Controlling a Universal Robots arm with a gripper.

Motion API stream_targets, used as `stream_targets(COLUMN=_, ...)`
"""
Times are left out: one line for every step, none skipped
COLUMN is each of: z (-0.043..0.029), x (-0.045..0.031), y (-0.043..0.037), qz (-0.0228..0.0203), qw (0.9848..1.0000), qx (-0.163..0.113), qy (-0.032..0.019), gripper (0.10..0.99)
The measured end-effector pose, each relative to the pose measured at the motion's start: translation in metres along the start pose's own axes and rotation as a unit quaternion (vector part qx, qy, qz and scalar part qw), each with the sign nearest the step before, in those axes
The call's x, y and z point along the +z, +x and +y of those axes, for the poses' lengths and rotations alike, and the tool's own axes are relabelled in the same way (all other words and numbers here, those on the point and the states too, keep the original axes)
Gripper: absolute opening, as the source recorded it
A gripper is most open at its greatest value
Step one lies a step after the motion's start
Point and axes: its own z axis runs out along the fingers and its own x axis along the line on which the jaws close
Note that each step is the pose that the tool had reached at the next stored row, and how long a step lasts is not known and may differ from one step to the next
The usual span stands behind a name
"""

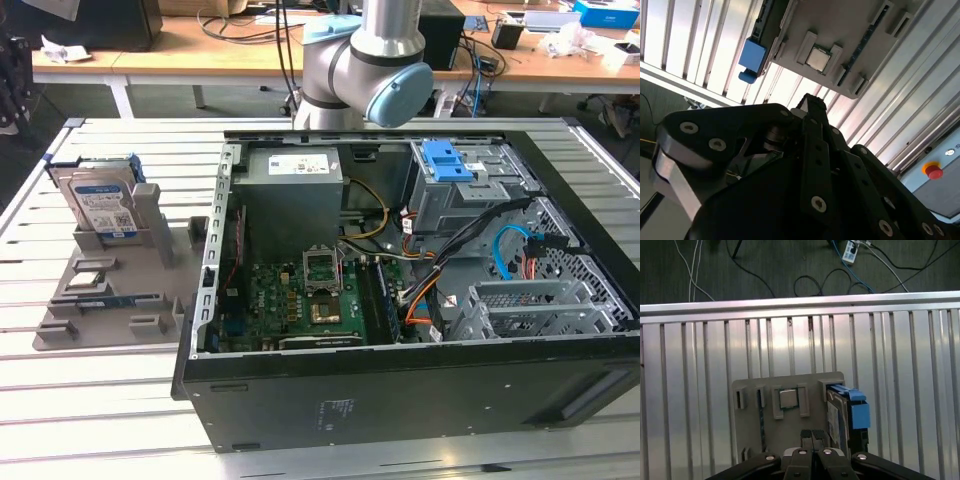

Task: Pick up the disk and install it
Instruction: 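Pick up the disk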

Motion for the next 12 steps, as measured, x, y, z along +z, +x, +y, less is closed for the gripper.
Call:
stream_targets(z=0.0000, x=0.0000, y=0.0000, qz=0.0000, qw=1.0000, qx=0.000, qy=0.0000, gripper=0.102)
stream_targets(z=0.0000, x=0.0000, y=0.0000, qz=0.0000, qw=1.0000, qx=0.000, qy=0.0000, gripper=0.102)
stream_targets(z=0.0000, x=0.0000, y=0.0000, qz=0.0000, qw=1.0000, qx=0.000, qy=0.0000, gripper=0.102)
stream_targets(z=0.0000, x=0.0000, y=0.0000, qz=0.0000, qw=1.0000, qx=0.000, qy=0.0000, gripper=0.102)
stream_targets(z=0.0000, x=0.0000, y=0.0000, qz=0.0000, qw=1.0000, qx=0.000, qy=0.0000, gripper=0.114)
stream_targets(z=0.0000, x=0.0000, y=0.0000, qz=0.0000, qw=1.0000, qx=0.000, qy=0.0000, gripper=0.114)
stream_targets(z=0.0000, x=0.0000, y=0.0000, qz=0.0000, qw=1.0000, qx=0.000, qy=0.0000, gripper=0.169)
stream_targets(z=0.0000, x=0.0000, y=0.0000, qz=0.0000, qw=1.0000, qx=0.000, qy=0.0000, gripper=0.235)
stream_targets(z=0.0000, x=0.0000, y=0.0000, qz=0.0000, qw=1.0000, qx=0.000, qy=0.0000, gripper=0.235)
stream_targets(z=0.0000, x=0.0000, y=0.0000, qz=0.0000, qw=1.0000, qx=0.000, qy=0.0000, gripper=0.357)
stream_targets(z=0.0000, x=0.0000, y=0.0000, qz=0.0000, qw=1.0000, qx=0.000, qy=0.0000, gripper=0.357)
stream_targets(z=0.0000, x=0.0000, y=0.0000, qz=0.0000, qw=1.0000, qx=0.000, qy=0.0000, gripper=0.537)
